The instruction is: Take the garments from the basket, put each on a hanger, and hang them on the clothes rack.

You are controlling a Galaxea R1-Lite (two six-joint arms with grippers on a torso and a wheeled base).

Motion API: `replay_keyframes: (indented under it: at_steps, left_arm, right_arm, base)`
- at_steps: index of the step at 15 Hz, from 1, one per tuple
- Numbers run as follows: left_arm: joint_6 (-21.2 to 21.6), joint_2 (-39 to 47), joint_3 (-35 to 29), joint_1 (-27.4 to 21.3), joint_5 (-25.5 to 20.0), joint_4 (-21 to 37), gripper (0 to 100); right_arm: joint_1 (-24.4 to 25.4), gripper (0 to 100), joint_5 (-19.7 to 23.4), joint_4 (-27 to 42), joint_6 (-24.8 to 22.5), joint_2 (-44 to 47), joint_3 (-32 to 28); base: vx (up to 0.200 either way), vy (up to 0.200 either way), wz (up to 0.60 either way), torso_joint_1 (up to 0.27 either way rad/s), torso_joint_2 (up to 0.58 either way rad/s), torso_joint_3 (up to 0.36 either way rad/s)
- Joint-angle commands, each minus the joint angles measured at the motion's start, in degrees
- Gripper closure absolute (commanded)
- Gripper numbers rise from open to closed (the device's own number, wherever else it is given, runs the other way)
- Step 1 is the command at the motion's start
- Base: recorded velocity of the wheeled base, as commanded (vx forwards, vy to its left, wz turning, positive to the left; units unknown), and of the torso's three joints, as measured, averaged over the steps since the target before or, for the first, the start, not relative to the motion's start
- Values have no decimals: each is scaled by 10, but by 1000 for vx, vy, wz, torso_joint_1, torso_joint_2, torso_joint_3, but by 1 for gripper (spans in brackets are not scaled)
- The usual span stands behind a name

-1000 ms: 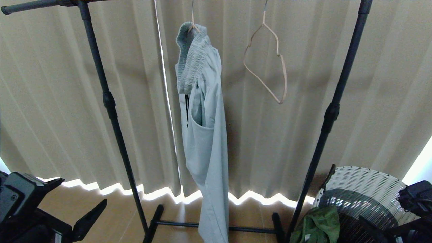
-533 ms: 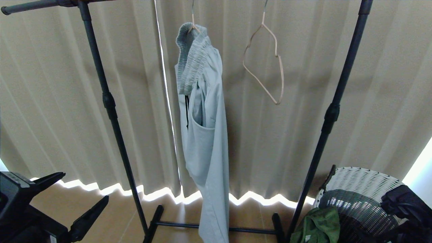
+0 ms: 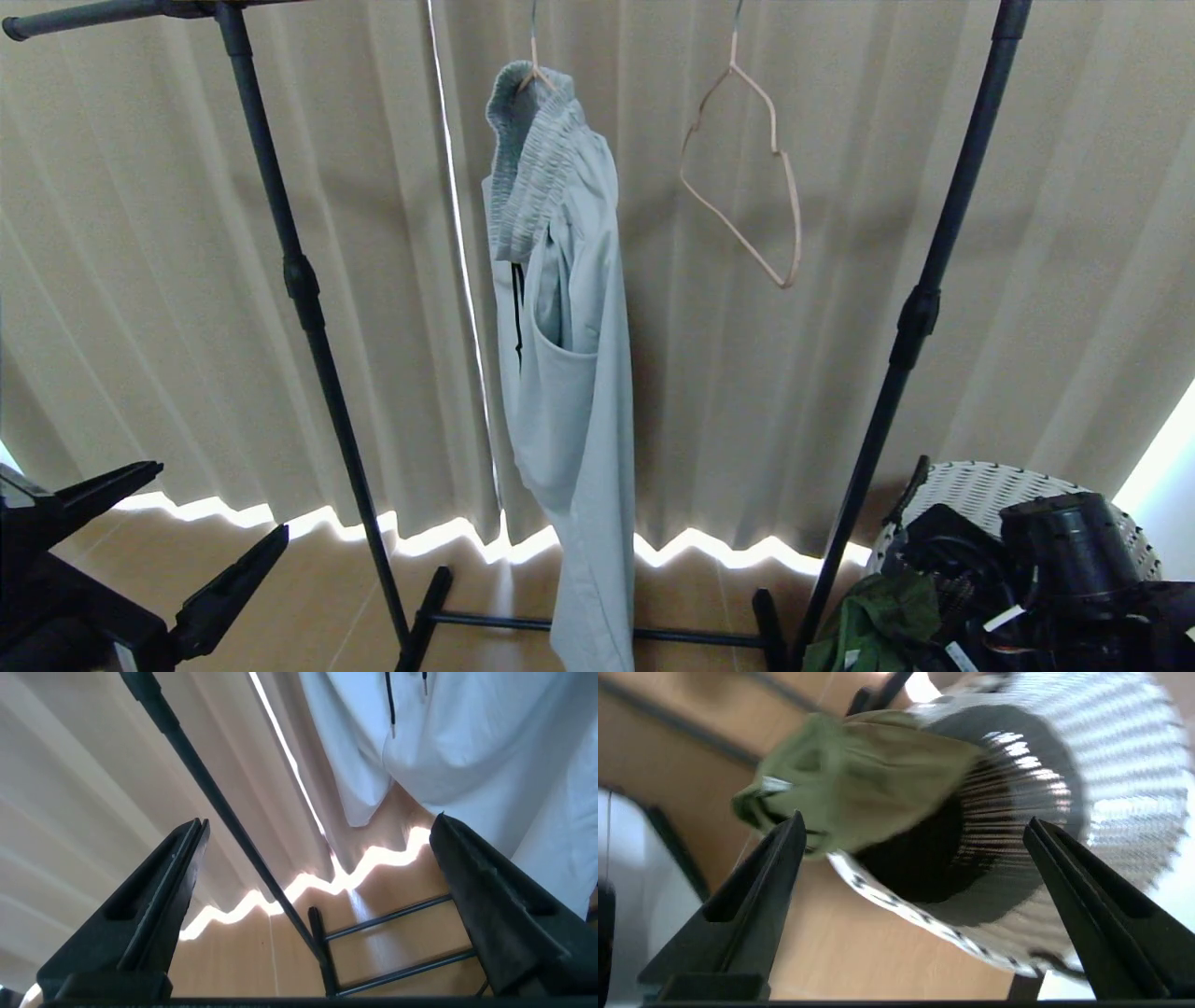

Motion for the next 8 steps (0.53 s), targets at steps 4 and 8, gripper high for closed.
replay_keyframes:
  at_steps: [4,8]
  left_arm:
    - [0,1,1,-1,0,0,0]
    - [0,1,1,-1,0,0,0]
  right_arm:
    - [22,0,-32,-3,0,137,-51]
    - [-5,0,-50,-4,0,173,-77]
  base:
    - [0,0,0,0,0,0]
    - [0,0,0,0,0,0]
